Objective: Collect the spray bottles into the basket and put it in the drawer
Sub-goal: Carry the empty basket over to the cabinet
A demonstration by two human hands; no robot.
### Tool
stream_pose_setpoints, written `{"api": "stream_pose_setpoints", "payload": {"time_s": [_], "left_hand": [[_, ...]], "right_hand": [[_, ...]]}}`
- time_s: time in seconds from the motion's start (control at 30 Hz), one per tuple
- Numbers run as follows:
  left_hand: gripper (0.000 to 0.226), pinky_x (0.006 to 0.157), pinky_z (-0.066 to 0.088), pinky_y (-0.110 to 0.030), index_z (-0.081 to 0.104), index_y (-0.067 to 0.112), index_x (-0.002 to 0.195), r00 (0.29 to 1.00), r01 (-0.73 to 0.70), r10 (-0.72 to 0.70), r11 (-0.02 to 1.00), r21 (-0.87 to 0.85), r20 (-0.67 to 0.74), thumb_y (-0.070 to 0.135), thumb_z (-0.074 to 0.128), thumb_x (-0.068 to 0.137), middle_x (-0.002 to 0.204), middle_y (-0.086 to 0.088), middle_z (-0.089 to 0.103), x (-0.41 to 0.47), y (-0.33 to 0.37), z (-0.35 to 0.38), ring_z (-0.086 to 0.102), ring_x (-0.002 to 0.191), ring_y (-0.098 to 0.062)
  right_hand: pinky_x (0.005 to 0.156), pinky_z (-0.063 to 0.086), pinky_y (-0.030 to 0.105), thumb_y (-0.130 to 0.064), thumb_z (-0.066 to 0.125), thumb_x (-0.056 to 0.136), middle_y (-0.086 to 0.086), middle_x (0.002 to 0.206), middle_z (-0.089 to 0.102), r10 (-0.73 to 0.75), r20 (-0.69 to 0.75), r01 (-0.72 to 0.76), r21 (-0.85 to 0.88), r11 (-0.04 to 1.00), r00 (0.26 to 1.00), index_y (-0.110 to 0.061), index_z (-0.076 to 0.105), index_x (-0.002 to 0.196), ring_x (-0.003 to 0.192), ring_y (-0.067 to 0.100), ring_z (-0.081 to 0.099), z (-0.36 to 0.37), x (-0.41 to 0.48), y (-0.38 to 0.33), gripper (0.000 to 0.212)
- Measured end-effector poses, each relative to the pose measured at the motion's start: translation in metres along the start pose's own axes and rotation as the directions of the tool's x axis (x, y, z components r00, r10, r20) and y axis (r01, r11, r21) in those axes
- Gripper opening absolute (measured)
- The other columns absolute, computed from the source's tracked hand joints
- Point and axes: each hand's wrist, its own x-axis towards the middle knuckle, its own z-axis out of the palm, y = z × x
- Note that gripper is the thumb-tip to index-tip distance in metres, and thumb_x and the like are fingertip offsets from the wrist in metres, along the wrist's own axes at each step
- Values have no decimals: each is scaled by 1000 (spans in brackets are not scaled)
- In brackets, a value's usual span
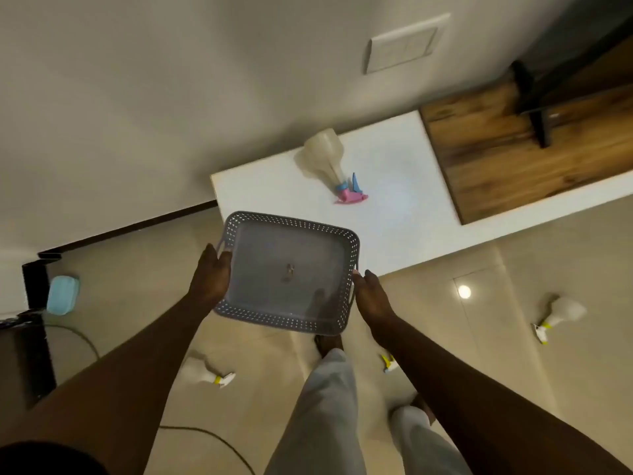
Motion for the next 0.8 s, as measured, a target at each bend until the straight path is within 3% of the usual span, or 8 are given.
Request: {"api": "stream_pose_setpoints", "payload": {"time_s": [0.1,0.17,0.27,0.37,0.43,0.63,0.73,0.8], "left_hand": [[57,113,48,-58,52,15,149,998,56,-53,994,-91,34,49,39,106,149,-21,60,5,7,2,62,130,-41],[56,109,52,-57,66,14,127,998,50,-46,987,-150,30,53,41,98,136,-21,68,2,10,2,68,119,-40],[58,106,51,-47,53,8,148,998,69,-67,964,-255,16,46,39,107,149,-18,58,0,9,6,61,129,-38],[38,77,45,-27,66,18,123,997,63,-72,948,-313,-18,42,40,110,111,2,69,-9,5,10,63,94,-16],[35,67,41,-24,69,22,105,998,20,-40,944,-331,-56,44,42,109,97,9,66,-27,9,16,59,86,-7],[32,77,44,-36,66,24,76,983,-177,153,940,-291,-103,40,43,92,84,-3,67,-106,30,50,59,82,-21],[38,69,48,-30,74,35,67,971,-240,223,920,-310,-91,42,46,93,71,15,75,-152,44,79,68,63,-4],[37,69,49,-30,77,38,70,958,-285,278,907,-309,-68,42,47,91,73,20,76,-187,53,108,67,59,7]], "right_hand": [[76,48,18,-42,43,113,9,144,66,-5,23,4,50,999,1000,-11,61,143,114,13,67,2,5,1,47],[74,50,23,-38,43,113,8,131,73,-3,37,0,92,996,999,-9,68,134,109,14,69,1,2,1,43],[95,58,40,-34,43,114,14,129,72,14,33,-18,119,993,999,-5,67,131,117,28,69,-5,-4,3,42],[79,54,30,-32,44,114,13,127,73,26,23,-29,165,986,999,-4,68,130,105,20,69,-18,-16,11,40],[72,47,21,-33,45,113,4,122,73,11,8,-13,186,982,1000,-8,67,134,98,9,66,-33,-30,20,39],[67,44,8,-35,50,110,-28,103,64,-50,-116,81,280,957,992,-29,71,127,87,-15,64,-104,-74,70,27],[62,46,3,-36,54,108,-29,99,68,-51,-182,111,335,936,982,-39,69,112,78,-28,62,-152,-102,98,16],[70,47,10,-40,55,107,-32,96,74,-49,-223,134,385,913,974,-43,72,103,83,-24,65,-191,-125,126,18]]}}
